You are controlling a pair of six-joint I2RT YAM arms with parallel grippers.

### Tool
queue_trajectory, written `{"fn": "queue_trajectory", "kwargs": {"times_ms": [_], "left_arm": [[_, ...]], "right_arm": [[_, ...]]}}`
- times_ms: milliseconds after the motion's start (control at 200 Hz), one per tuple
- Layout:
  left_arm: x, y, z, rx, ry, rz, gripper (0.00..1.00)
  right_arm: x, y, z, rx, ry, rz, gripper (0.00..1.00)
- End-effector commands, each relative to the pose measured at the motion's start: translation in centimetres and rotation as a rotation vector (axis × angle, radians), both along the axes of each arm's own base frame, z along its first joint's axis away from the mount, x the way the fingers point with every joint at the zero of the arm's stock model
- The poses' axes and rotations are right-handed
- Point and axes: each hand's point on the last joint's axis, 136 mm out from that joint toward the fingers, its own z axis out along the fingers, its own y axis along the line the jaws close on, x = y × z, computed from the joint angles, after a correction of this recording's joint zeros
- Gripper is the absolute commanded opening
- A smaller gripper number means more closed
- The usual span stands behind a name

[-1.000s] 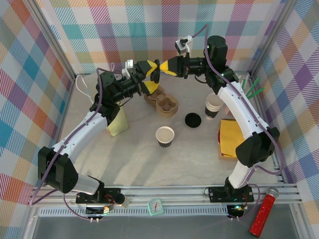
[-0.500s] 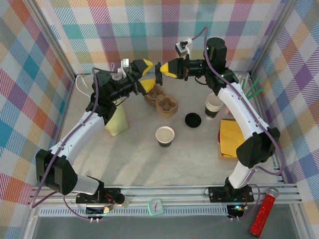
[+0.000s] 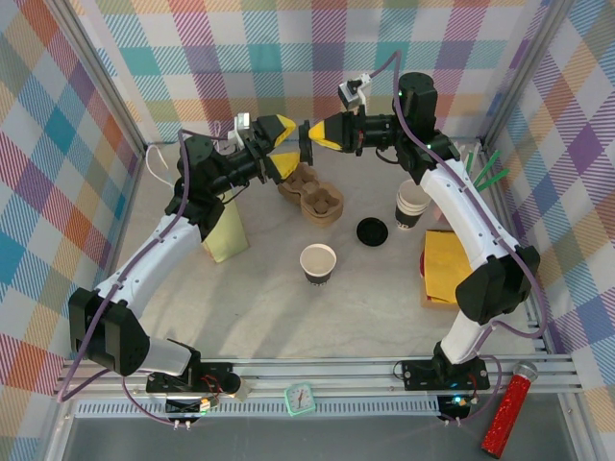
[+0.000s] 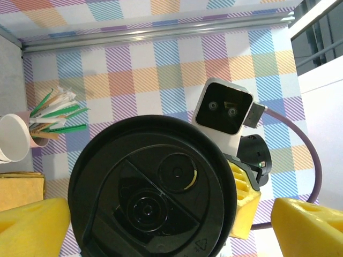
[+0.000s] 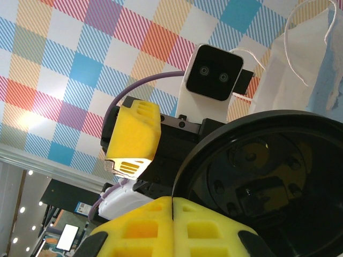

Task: Pack the takeout coffee

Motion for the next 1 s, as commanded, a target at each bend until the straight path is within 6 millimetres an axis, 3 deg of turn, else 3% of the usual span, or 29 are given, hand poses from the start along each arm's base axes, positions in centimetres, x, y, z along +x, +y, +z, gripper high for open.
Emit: {"fn": "queue_trajectory", "kwargs": {"times_ms": [0,265,995], "left_arm": [[-0.9,-0.3,1.6,-0.002,-0.045,-0.035,0.95],[-1.0,-0.6,0.5,0.029,-0.018,-0.049,0.94],[-0.8,-1.5,0.3,0.028,-0.016,-0.082,0.87]], "right_arm": [[-0.6,-0.5,1.2,0.017,-0.061,0.000,0.00],[-0.5,-0.4,1.2,0.017,-0.059,0.004,0.00],[-0.4,-0.3,0.8,0.013,-0.046,0.011,0.00]]}}
